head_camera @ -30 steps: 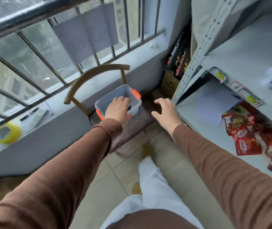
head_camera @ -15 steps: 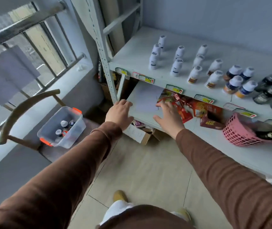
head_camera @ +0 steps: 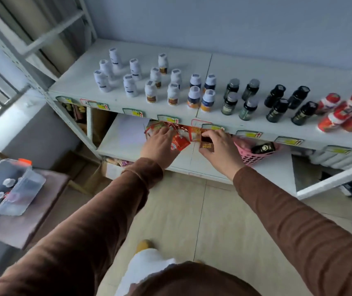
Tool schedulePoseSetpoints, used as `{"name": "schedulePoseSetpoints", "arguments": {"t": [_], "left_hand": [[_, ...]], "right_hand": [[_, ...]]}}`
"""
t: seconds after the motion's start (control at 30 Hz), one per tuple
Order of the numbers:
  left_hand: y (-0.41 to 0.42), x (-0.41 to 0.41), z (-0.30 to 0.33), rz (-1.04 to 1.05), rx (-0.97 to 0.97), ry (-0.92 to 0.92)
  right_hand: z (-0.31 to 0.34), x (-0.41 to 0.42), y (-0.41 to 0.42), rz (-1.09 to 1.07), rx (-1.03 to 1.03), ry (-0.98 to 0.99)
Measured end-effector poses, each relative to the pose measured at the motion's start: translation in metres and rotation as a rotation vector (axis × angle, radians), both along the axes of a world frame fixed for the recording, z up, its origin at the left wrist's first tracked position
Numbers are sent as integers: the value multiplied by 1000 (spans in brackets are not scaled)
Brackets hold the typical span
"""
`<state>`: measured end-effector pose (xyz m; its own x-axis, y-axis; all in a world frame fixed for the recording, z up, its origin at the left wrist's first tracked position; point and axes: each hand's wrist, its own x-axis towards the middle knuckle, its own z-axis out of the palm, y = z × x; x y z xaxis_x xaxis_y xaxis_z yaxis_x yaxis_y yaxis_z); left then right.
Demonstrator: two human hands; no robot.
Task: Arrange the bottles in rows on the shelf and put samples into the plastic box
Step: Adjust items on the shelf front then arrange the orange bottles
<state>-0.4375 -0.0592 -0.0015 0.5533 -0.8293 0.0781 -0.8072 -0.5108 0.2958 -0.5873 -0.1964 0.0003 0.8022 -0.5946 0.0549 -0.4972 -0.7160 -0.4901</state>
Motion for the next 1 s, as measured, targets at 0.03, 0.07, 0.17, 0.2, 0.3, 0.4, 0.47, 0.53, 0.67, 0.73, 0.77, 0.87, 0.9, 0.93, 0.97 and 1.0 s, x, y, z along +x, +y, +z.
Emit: {"name": "schedulePoseSetpoints", "arguments": {"t": [0.03, 0.07, 0.17, 0.2, 0.3, 0.4, 0.47, 0.53, 0.67, 0.73, 0.77, 0.87, 0.9, 0.93, 0.97, 1.0], "left_hand": [[-15, -9, 0, -21, -4, -1], [-28, -18, 1, -43, -5, 3], [-71, -36, 5, -114, -19, -6], [-86, -39, 6, -134, -29, -12], [-134, -42, 9, -177, -61, -23], [-184, -43, 16, -222, -101, -43], [-215, -45, 22, -247, -119, -31], [-244, -50, 27, -286, -125, -53], [-294, -69, 32, -353, -150, -57], [-317, -85, 32, -381, -158, -64], [-328, -94, 32, -391, -165, -59], [-361, -125, 30, -414, -183, -63], [-372, -136, 28, -420, -182, -70], [-382, -149, 26, -423, -184, -75], [-392, -163, 25, -419, -188, -76], [-403, -176, 23, -409, -195, -72]], "right_hand": [[1, -10, -13, -14, -19, 1], [2, -18, -26, -31, -33, 3], [3, -36, -65, -65, -61, -13], [4, -40, -78, -80, -57, -21], [7, -46, -118, -116, -56, -42], [13, -50, -161, -148, -93, -52], [18, -54, -188, -180, -90, -53], [22, -60, -212, -203, -89, -61], [30, -80, -250, -233, -102, -43], [32, -97, -268, -255, -115, -33], [34, -107, -278, -264, -118, -27], [37, -140, -311, -277, -123, -13], [37, -151, -322, -269, -129, -14], [37, -163, -332, -257, -133, -22], [38, -175, -343, -243, -135, -33], [39, -187, -353, -232, -138, -34]]}}
